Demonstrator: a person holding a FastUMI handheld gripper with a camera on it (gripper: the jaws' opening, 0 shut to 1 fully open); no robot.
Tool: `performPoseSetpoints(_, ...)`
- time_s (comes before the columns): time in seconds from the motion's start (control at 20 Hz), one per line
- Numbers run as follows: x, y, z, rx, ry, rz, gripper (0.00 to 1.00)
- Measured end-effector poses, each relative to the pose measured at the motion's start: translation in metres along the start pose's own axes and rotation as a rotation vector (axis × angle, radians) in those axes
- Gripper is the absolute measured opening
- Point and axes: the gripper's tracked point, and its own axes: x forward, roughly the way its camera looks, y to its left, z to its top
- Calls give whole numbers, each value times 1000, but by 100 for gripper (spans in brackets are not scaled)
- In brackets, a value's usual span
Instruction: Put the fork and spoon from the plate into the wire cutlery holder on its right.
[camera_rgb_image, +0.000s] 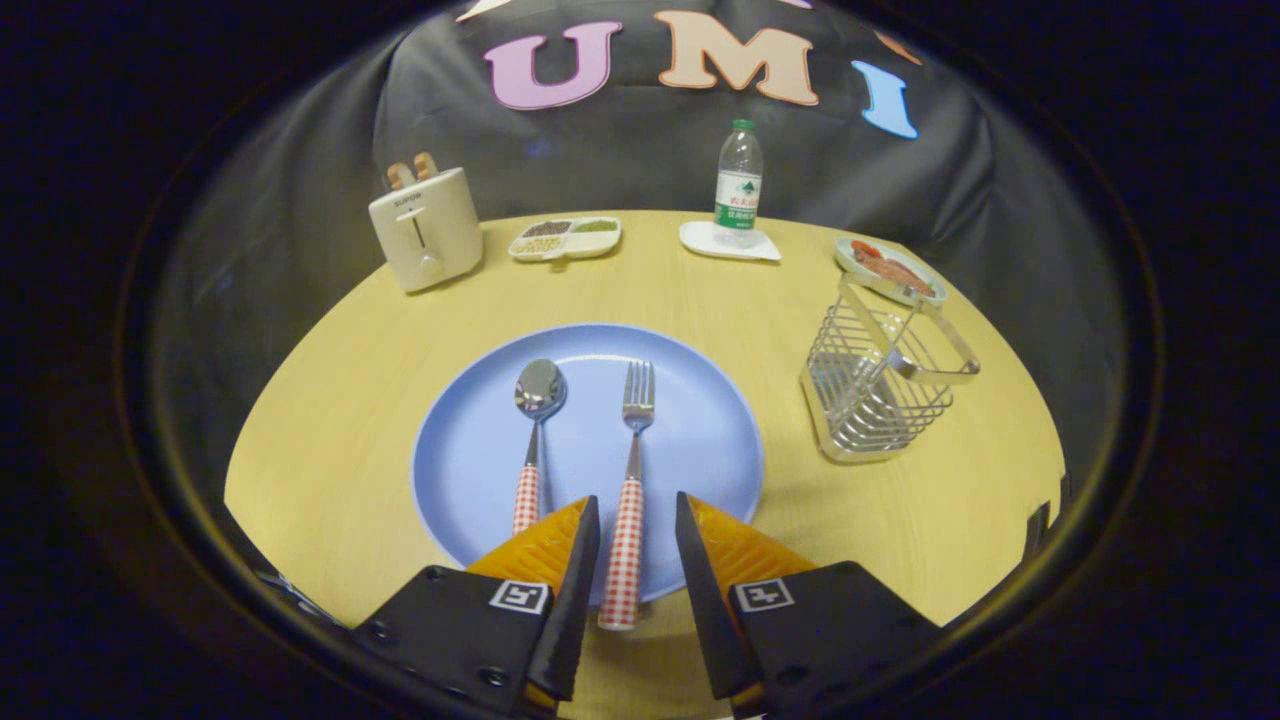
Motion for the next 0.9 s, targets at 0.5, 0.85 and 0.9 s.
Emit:
performPoseSetpoints(0.5, 6, -10, -4, 2, 16, -43, 11)
performPoseSetpoints(0.85, -6, -18, 6, 27, -8, -41, 11)
performPoseSetpoints(0.9, -8, -18, 8, 34, -8, -31, 11)
